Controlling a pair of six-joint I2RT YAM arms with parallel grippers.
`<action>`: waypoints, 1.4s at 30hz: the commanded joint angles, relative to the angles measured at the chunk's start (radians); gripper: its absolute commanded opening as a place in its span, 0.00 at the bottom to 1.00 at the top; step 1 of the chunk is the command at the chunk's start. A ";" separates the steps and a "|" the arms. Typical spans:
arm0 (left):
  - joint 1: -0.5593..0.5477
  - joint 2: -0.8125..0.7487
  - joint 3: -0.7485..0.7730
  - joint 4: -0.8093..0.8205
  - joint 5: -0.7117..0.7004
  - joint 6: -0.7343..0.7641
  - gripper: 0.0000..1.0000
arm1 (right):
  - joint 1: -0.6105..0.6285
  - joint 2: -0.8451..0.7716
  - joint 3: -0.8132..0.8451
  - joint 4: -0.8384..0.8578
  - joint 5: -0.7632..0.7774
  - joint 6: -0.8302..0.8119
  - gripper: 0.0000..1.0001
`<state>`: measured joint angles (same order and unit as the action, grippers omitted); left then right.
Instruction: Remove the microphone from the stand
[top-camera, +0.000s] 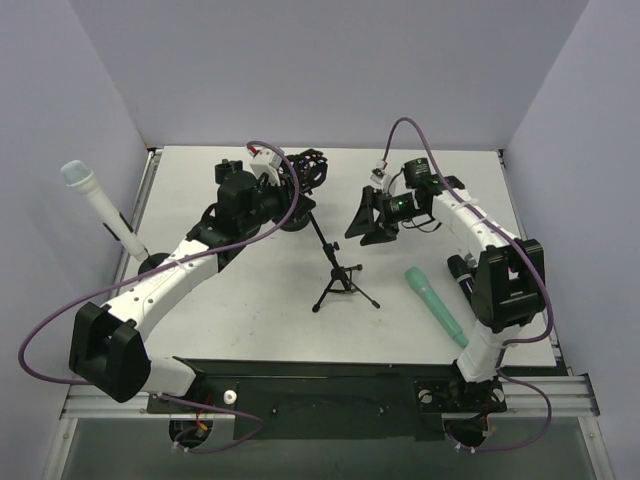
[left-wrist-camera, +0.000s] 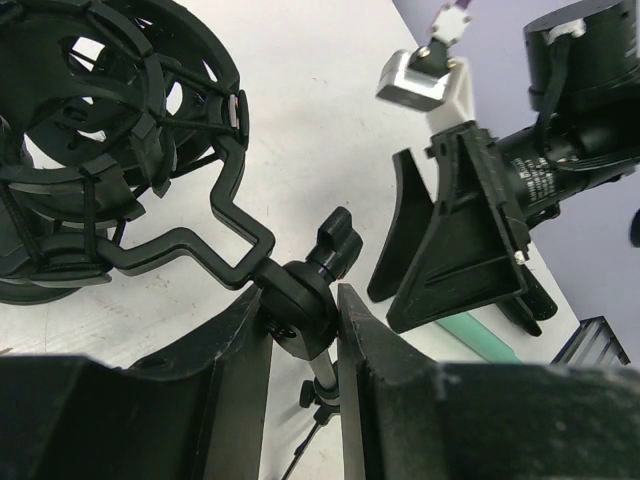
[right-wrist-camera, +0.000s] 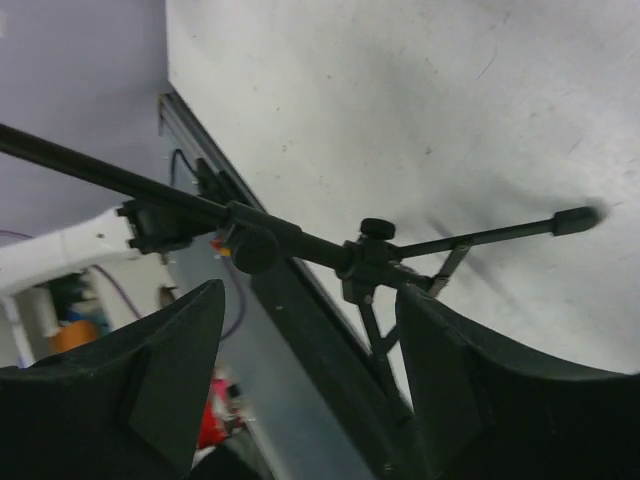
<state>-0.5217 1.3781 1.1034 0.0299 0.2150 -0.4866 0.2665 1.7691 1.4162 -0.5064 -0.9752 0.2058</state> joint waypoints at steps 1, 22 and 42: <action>0.002 -0.037 0.033 0.085 0.014 0.008 0.00 | 0.017 -0.002 -0.072 0.269 -0.148 0.506 0.60; 0.003 -0.057 0.018 0.097 0.000 0.013 0.00 | 0.053 0.053 -0.198 0.473 -0.240 0.731 0.41; 0.012 -0.085 -0.019 0.100 -0.012 0.022 0.00 | 0.102 0.024 -0.241 0.497 -0.347 0.750 0.29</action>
<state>-0.5205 1.3483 1.0790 0.0433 0.2127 -0.4633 0.3374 1.8545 1.1965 -0.0299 -1.2415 0.9241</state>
